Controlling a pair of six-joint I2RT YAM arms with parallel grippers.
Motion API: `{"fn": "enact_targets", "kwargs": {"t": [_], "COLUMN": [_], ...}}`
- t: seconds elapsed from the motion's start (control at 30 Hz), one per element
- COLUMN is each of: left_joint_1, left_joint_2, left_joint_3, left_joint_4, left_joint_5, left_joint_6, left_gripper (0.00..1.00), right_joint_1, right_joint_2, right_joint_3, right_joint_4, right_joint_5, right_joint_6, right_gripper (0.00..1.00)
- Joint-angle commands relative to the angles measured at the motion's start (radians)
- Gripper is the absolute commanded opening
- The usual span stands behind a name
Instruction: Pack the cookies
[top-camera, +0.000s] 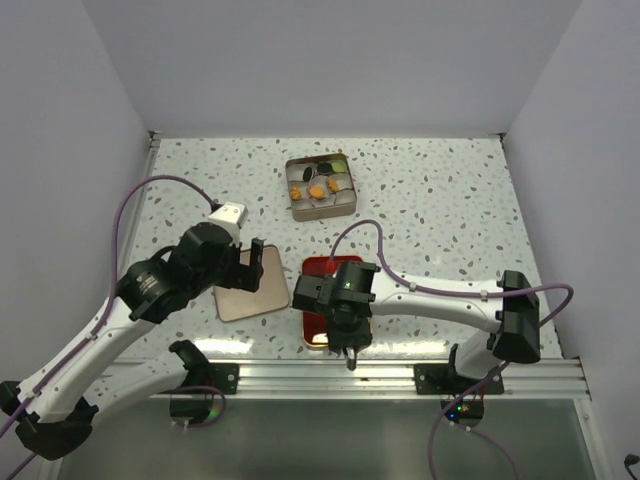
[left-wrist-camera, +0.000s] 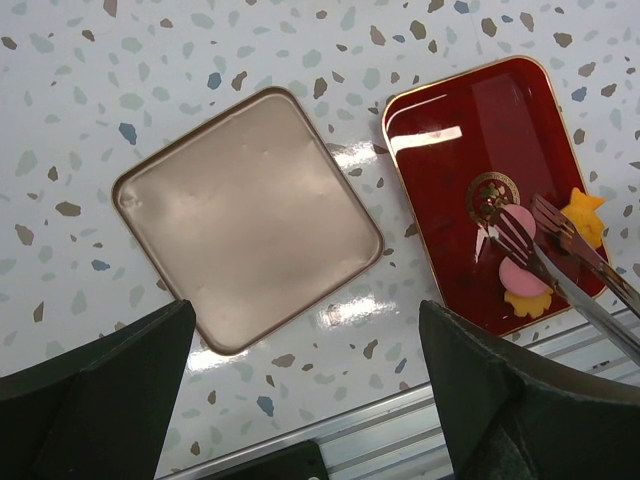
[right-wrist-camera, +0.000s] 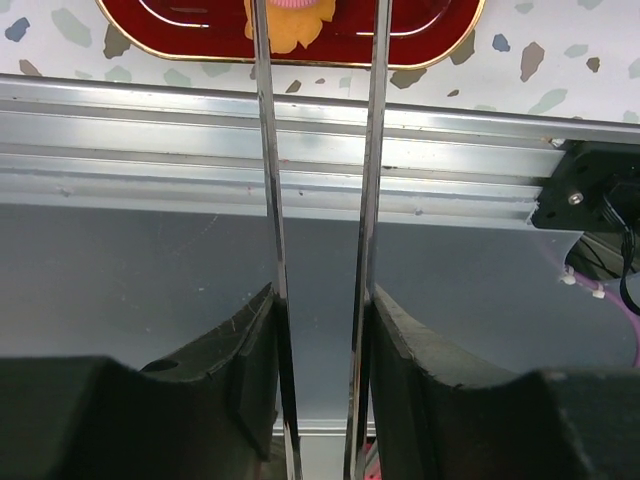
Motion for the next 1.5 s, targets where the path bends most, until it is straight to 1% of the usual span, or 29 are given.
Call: {"fn": "enact_targets", "kwargs": {"t": [0.0,0.17,0.37,0.57,0.6,0.7,0.8,0.9,1.17,1.47], "left_joint_1": [-0.022,-0.028,-0.028,-0.026,-0.026,-0.026,-0.026,-0.026,-0.026,-0.026], "left_joint_2": [0.011,0.035,0.043,0.061,0.064,0.080,0.092,0.109,0.144,0.181], "left_joint_3": [0.013,0.023,0.028,0.042,0.045,0.056,0.062,0.069,0.095,0.122], "left_joint_4": [0.012,0.019,0.019,0.016,0.015,0.015,0.015,0.015,0.010,0.005], "left_joint_5": [-0.031,-0.037,-0.061,-0.088,-0.091,-0.101,-0.115,-0.126,-0.164,-0.183], "left_joint_6": [0.011,0.009,0.006,-0.015,-0.021,-0.035,-0.049,-0.063,-0.089,-0.098], "left_gripper": [1.00,1.00,1.00,1.00,1.00,1.00,1.00,1.00,1.00,1.00], "right_joint_1": [0.003,-0.015,-0.087,-0.239,-0.277,-0.346,-0.403,-0.454,-0.560,-0.578], "right_joint_2": [0.004,0.033,0.096,0.156,0.182,0.237,0.332,0.411,0.484,0.558], "right_joint_3": [0.089,0.211,0.379,0.556,0.612,0.710,0.885,0.967,0.946,0.950], "right_joint_4": [-0.063,-0.130,-0.186,-0.192,-0.191,-0.196,-0.220,-0.213,-0.111,-0.054], "right_joint_5": [0.047,0.105,0.153,0.184,0.184,0.171,0.150,0.124,0.053,0.007], "right_joint_6": [0.037,0.003,-0.097,-0.245,-0.268,-0.354,-0.433,-0.491,-0.569,-0.626], "right_gripper": [0.31,0.30,0.29,0.29,0.29,0.29,0.29,0.29,0.28,0.27]}}
